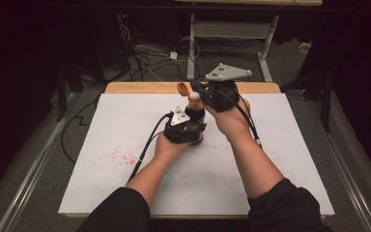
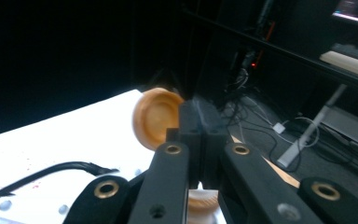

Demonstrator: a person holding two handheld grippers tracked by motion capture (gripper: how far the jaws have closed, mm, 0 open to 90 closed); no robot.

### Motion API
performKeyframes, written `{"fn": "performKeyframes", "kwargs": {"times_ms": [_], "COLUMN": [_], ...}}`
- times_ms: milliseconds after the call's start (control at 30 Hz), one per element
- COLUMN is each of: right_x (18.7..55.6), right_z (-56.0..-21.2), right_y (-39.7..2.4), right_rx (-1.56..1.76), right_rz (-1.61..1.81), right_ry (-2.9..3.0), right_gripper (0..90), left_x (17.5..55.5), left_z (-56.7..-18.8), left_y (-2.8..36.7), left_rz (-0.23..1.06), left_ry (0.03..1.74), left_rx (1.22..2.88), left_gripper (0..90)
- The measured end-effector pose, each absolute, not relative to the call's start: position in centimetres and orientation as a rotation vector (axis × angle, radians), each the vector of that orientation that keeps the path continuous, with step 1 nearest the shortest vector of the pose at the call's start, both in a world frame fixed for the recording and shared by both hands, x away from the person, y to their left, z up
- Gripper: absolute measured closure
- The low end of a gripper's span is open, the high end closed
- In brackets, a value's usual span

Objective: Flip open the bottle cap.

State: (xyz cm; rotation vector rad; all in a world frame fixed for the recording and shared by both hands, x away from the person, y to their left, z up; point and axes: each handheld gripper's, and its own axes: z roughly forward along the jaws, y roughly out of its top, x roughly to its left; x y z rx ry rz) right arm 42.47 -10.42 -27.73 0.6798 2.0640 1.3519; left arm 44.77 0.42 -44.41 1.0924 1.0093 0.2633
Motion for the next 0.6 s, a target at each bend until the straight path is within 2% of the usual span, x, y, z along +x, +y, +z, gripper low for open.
{"fn": "performKeyframes", "kwargs": {"times_ms": [467, 533, 600], "right_x": [42.6, 42.7, 42.8], "right_z": [-29.4, -29.9, -30.4], "right_y": [-14.8, -15.3, -15.7], "right_rx": [0.781, 0.796, 0.807], "right_rz": [1.329, 1.339, 1.352], "right_ry": [2.033, 2.027, 2.035], "right_gripper": [90.0, 79.1, 73.6], "left_x": [44.9, 44.9, 44.9], "left_z": [-44.4, -44.4, -44.4], "left_y": [0.5, 0.5, 0.5], "left_rz": [0.254, 0.255, 0.253], "left_ry": [1.008, 1.006, 1.005], "left_rx": [1.104, 1.105, 1.098], "left_gripper": [28.2, 28.0, 27.8]}}
